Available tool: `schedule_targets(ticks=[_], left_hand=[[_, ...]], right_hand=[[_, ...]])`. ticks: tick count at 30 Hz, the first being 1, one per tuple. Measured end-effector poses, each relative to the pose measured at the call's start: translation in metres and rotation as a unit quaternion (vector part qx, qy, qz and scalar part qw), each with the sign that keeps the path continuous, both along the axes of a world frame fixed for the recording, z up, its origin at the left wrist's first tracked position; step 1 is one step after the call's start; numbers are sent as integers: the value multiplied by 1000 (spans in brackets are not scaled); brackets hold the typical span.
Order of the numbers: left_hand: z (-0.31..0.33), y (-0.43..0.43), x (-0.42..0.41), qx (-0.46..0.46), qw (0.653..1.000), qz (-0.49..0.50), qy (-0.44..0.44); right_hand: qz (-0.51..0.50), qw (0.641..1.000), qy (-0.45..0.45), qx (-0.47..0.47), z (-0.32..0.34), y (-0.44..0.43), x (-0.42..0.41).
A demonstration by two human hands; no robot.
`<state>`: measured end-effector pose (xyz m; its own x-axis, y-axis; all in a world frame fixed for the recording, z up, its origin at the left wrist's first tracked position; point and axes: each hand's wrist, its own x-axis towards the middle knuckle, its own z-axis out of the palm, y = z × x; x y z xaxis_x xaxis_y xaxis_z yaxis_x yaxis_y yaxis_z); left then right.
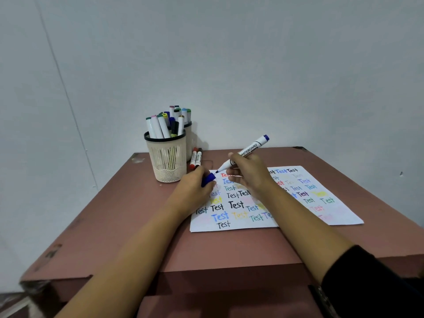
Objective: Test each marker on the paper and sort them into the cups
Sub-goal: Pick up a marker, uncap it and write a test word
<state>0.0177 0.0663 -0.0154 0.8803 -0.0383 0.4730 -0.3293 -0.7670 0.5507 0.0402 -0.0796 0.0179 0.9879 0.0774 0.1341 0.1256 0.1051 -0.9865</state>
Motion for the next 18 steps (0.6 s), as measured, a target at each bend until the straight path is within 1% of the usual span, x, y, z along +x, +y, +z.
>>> schedule_targets(ticks=[5, 9, 11, 15, 18], left_hand=[[-1, 1, 3, -10, 1000, -7, -10], [1, 0, 1, -2, 998, -35, -53], [0, 0, -1, -5, 997, -54, -57], [1, -4, -3, -31, 994, -101, 1], [5, -5, -7, -97, 984, -143, 44]], right_hand=[[16, 1000, 9, 6, -8, 5, 2], [44, 999, 9, -16, -15, 7, 4], [50, 999, 1, -5, -16, 6, 4], [91, 995, 10, 34, -19, 0, 3], [115, 991, 28, 55, -19, -2, 2]])
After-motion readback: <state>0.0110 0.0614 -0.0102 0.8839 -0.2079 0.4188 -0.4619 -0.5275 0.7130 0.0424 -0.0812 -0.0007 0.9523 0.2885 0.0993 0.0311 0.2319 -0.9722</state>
